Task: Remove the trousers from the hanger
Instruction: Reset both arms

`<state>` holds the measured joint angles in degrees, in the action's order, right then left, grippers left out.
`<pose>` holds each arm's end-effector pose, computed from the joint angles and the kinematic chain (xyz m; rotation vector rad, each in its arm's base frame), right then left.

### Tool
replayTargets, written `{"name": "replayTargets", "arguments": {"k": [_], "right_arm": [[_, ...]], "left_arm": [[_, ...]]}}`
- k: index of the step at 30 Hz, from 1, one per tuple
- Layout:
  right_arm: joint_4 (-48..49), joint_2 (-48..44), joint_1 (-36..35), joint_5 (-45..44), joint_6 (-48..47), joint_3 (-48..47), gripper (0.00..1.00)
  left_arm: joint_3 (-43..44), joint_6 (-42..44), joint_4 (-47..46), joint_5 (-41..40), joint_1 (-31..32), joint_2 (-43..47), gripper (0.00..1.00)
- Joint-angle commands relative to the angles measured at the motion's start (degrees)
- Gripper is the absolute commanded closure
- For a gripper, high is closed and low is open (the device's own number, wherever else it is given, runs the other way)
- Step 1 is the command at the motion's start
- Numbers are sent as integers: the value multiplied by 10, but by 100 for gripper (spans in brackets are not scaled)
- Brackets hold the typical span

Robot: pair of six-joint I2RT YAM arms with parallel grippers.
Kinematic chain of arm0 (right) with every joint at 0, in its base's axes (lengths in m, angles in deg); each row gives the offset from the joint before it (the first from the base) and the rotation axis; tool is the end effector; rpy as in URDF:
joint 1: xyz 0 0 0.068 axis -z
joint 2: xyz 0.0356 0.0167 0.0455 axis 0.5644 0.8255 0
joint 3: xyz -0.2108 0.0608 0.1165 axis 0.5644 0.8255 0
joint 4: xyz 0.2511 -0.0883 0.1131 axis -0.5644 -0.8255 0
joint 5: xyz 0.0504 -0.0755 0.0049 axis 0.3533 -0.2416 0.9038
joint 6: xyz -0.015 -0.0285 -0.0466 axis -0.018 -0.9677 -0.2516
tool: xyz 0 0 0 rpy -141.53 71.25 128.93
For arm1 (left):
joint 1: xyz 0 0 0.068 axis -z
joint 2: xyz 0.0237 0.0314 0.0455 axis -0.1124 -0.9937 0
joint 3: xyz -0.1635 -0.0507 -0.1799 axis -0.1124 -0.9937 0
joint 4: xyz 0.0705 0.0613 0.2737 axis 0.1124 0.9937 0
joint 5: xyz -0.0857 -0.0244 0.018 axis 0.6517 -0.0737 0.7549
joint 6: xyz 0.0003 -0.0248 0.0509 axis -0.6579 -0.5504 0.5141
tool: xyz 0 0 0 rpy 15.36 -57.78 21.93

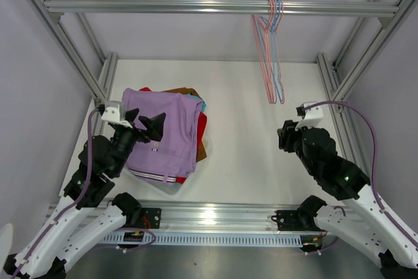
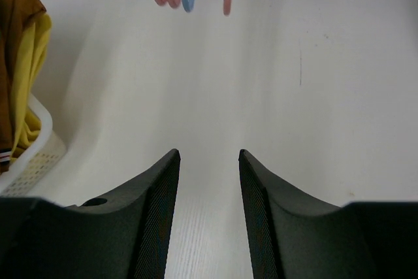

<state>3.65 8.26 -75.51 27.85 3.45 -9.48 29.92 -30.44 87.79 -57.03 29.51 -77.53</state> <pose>0.1528 0.1105 0.3389 -0.1709 1.8873 0.1981 0.1423 -0.0875 0.3726 0.0605 1.5243 -0.4193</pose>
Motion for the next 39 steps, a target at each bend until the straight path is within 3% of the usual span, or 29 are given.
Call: {"name": "replayTargets", "arguments": {"k": [1, 9, 15, 20, 32, 36, 39], "right_arm": [[10, -37, -3, -34, 15, 28, 54], [-14, -26, -6, -98, 38, 34, 52], [-25, -8, -6, -119, 53, 32, 42], [-34, -13, -5, -144, 61, 29, 39], [-96, -3, -7, -252, 138, 2, 21], [-98, 2, -7, -261, 148, 1, 6], [-101, 6, -7, -263, 149, -2, 1]], "left_arm": [[-12, -2, -2, 21, 7, 21, 0], [-31, 27, -20, -45, 49, 53, 1], [-40, 44, -30, -78, 60, 57, 1], [-37, 43, -30, -90, 60, 72, 1], [-36, 31, -27, -102, 60, 109, 1], [-31, 20, -17, -127, 60, 99, 1], [-35, 16, -21, -127, 60, 99, 1]]}}
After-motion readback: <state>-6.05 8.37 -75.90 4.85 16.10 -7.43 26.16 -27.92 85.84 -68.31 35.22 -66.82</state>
